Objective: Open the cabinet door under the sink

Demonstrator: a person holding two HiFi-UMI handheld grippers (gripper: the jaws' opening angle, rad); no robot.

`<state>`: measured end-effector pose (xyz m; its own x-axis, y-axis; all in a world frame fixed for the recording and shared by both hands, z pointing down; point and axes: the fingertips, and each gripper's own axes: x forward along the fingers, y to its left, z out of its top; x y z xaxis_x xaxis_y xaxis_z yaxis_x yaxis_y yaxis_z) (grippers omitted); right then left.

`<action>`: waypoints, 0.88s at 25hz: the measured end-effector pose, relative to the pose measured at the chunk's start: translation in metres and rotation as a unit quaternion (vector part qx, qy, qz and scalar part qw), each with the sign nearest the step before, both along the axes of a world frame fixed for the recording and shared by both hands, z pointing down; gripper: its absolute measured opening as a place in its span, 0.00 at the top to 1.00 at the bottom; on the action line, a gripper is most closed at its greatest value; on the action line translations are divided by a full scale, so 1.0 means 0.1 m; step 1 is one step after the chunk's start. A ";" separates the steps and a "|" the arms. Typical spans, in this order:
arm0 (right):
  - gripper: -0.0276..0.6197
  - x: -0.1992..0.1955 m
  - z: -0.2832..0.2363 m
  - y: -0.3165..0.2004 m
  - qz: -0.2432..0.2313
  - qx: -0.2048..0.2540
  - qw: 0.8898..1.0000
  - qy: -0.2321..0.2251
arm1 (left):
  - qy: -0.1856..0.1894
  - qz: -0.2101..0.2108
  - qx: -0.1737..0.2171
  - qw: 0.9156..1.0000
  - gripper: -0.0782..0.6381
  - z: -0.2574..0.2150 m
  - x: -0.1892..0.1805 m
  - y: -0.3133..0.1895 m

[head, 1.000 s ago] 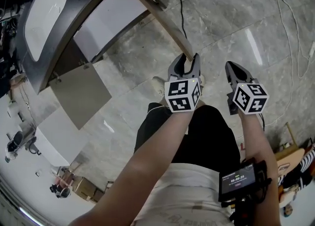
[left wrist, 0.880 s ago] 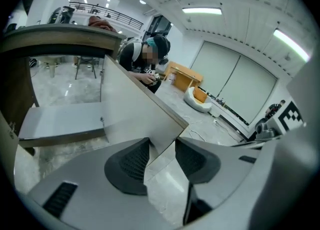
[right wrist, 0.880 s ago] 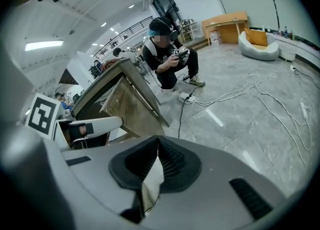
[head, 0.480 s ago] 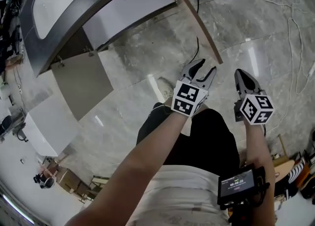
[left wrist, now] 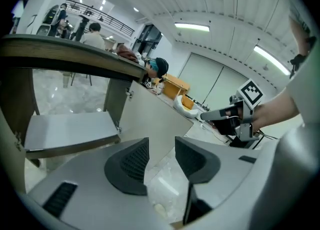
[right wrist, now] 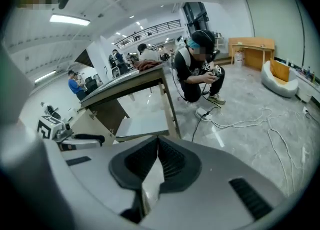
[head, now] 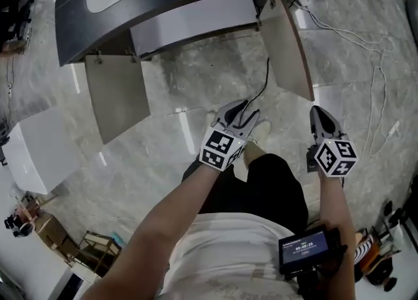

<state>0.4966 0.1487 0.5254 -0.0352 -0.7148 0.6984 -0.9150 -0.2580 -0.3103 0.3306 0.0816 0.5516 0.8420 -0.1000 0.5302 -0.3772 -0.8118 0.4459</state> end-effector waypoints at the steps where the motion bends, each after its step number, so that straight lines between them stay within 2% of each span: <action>1: 0.93 -0.10 -0.06 -0.07 -0.009 0.002 1.000 0.002 | 0.003 -0.006 -0.004 1.000 0.66 -0.05 -0.14 -0.03; 8: 0.93 -1.07 -0.51 -0.57 -0.117 0.037 0.992 0.006 | 0.017 -0.062 0.014 0.998 0.67 -0.57 -1.13 -0.38; 12: 0.93 -1.63 -0.81 -0.86 -0.182 0.069 0.981 -0.002 | 0.015 -0.110 0.046 0.993 0.78 -0.93 -1.67 -0.67; 17: 0.94 -2.14 -1.31 -1.04 -0.252 0.113 0.961 -0.007 | 0.040 -0.132 0.080 0.987 0.88 -1.46 -2.09 -0.74; 22: 0.94 -2.42 -1.78 -1.14 -0.280 0.148 0.949 -0.006 | 0.051 -0.151 0.086 0.984 0.88 -1.78 -2.39 -0.74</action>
<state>0.2548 0.0347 0.3478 -0.4736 -0.7467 0.4671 -0.8790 0.3667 -0.3049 0.0920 0.0074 0.3731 0.8080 -0.4340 0.3985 -0.5730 -0.7363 0.3600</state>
